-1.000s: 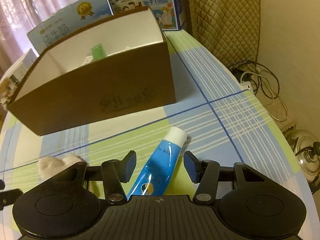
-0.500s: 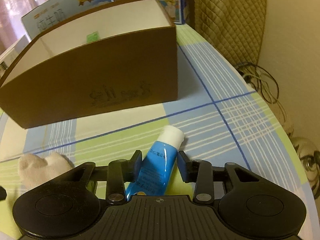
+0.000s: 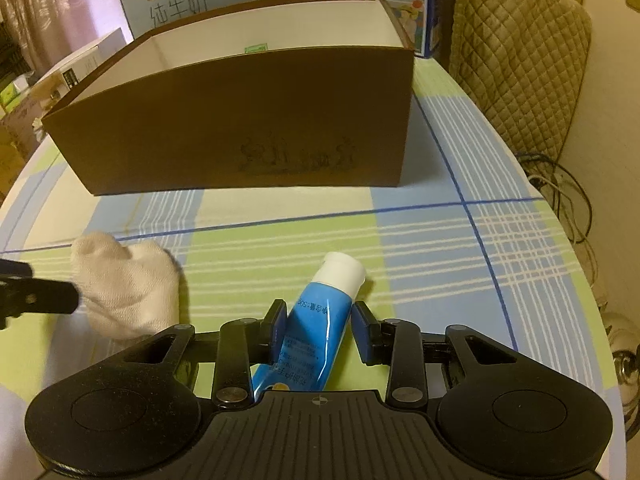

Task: Organize objects
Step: 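Grasp the blue tube with the right tool while the left tool grasps the white cloth, then lift the white cloth and blue tube off the table with both tools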

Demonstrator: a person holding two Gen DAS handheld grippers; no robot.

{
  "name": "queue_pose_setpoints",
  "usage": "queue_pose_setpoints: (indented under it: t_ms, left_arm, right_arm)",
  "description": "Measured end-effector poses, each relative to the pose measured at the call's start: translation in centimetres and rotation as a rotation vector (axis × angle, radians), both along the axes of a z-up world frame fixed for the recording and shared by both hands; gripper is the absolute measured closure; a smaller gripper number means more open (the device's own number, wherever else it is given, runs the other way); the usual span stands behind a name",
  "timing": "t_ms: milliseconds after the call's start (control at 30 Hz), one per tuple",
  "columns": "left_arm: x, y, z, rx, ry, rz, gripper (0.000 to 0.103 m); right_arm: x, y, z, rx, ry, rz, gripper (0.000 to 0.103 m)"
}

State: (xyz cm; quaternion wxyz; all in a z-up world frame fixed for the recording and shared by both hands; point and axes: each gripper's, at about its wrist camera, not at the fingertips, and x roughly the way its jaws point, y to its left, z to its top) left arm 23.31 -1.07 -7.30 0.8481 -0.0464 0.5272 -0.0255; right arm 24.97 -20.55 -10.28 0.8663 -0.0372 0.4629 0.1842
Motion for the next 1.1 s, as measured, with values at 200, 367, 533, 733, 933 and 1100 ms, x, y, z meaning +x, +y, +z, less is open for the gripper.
queue_pose_setpoints:
  t_ms: [200,367,533,733,933,1100]
  left_arm:
    - [1.9,-1.9,-1.3,0.034,-0.054,-0.052,0.010]
    - [3.3,-2.7,-2.8,0.059,-0.070,-0.073,0.011]
    - [3.8,-2.6,-3.8,0.038,-0.082,-0.080,0.016]
    - [2.6,-3.3,-3.3,0.066,-0.129,-0.148,0.042]
    - [0.1,-2.5,-2.7,0.077,-0.134,-0.166,0.056]
    - [-2.7,-0.7,-2.3,0.076,-0.110,-0.136,0.058]
  right_arm:
    - [-0.3,-0.6,-0.1,0.024,0.030,-0.034,0.071]
    - [-0.2,-0.7,-0.1,0.032,0.038,-0.046,0.071]
    - [-0.2,-0.7,-0.2,0.033,0.041,-0.049,0.071]
    - [-0.6,0.4,-0.4,-0.026,0.020,0.008,0.071]
    - [-2.3,1.9,-0.8,-0.085,-0.013,0.119,0.071]
    - [-4.3,3.4,-1.0,-0.087,-0.018,0.219,0.071]
